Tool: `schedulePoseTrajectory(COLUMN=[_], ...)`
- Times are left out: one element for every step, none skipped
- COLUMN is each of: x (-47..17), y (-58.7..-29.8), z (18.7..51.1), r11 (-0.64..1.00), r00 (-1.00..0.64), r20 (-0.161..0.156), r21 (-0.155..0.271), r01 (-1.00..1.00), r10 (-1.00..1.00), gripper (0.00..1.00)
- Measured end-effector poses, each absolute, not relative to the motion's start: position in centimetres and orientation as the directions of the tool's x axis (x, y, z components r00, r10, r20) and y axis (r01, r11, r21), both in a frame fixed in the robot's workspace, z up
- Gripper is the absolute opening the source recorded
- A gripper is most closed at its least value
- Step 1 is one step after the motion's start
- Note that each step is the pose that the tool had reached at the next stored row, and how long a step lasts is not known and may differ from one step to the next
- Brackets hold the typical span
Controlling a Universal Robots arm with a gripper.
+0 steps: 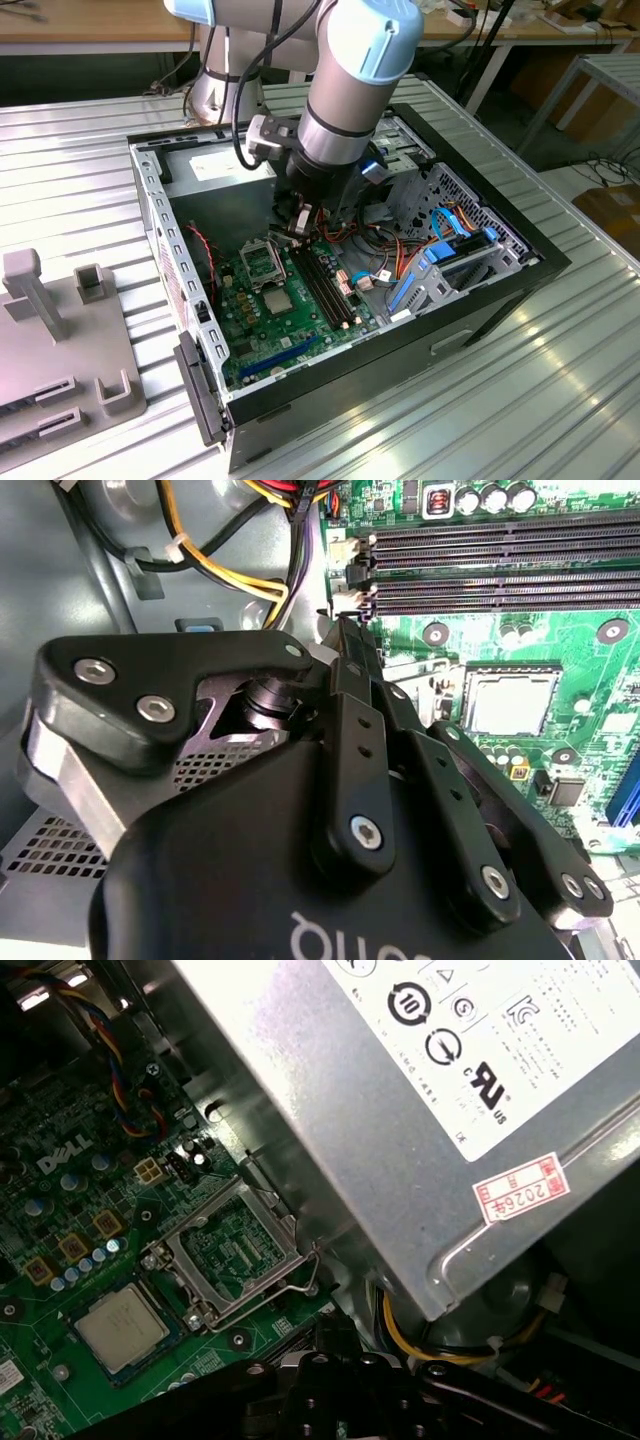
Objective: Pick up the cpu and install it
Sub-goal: 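Close the cpu cover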
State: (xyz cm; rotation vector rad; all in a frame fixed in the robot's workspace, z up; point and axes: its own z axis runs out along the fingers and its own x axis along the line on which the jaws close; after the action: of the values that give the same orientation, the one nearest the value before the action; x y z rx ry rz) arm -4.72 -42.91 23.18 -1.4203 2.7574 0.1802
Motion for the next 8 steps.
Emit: schedulePoseTrajectory(x=[-4.79,-4.88,-4.99,-5.00,-5.02,-5.03,-5.08,-5.09], y=[-42.92,-42.91,-42.92,-42.91,-42.89,-42.87,-42.86,-42.84], z=[23.06,22.97,22.91,22.79,22.71,22.65,22.57,22.47], r11=[0.575,0.576,0.576,0.576,0.578,0.580,0.580,0.580], r00=[-0.582,-0.582,-0.582,-0.582,-0.585,-0.586,-0.586,-0.586], r20=[-0.084,-0.084,-0.083,-0.084,-0.083,-0.083,-0.083,-0.083], r21=[0.087,0.087,0.087,0.087,0.087,0.087,0.087,0.087], r01=[-0.813,-0.813,-0.813,-0.813,-0.811,-0.810,-0.810,-0.810], r10=[-0.809,-0.809,-0.809,-0.809,-0.807,-0.806,-0.806,-0.806], gripper=[0.11,0.11,0.11,0.11,0.11,0.11,0.11,0.11])
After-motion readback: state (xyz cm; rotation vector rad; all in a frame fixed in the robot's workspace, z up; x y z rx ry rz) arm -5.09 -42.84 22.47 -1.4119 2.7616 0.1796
